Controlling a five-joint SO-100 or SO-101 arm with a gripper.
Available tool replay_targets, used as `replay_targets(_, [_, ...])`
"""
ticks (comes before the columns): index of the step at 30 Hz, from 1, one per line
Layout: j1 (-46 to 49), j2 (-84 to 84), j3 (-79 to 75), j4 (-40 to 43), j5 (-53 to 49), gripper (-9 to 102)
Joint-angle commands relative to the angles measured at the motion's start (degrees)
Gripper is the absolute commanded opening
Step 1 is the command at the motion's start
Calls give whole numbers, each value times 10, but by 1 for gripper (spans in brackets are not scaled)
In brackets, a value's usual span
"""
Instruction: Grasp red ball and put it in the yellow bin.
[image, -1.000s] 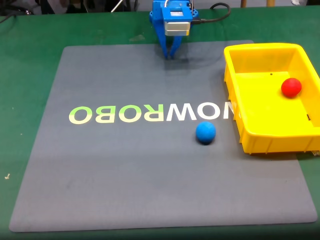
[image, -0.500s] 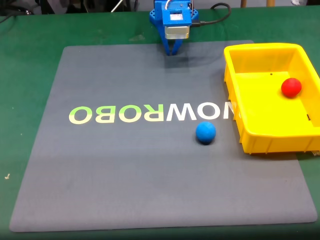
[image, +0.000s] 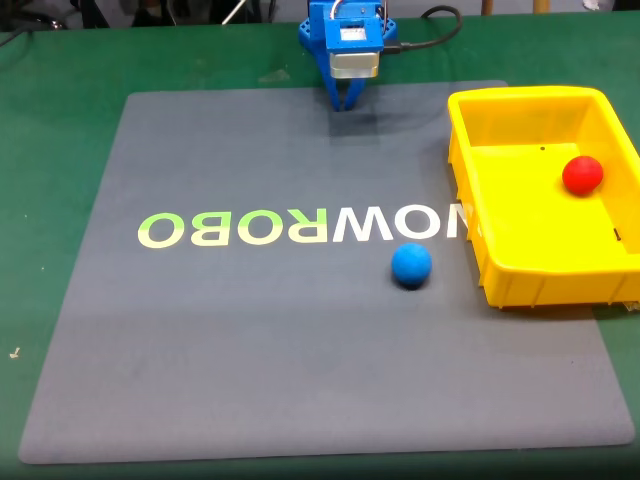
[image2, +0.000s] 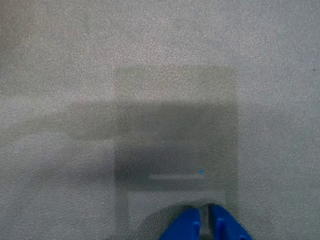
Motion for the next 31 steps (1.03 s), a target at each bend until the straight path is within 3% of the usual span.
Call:
replay_targets(1, [0, 6, 17, 1, 4, 0])
replay_targets(31, [-1, 6, 17, 2, 5, 0])
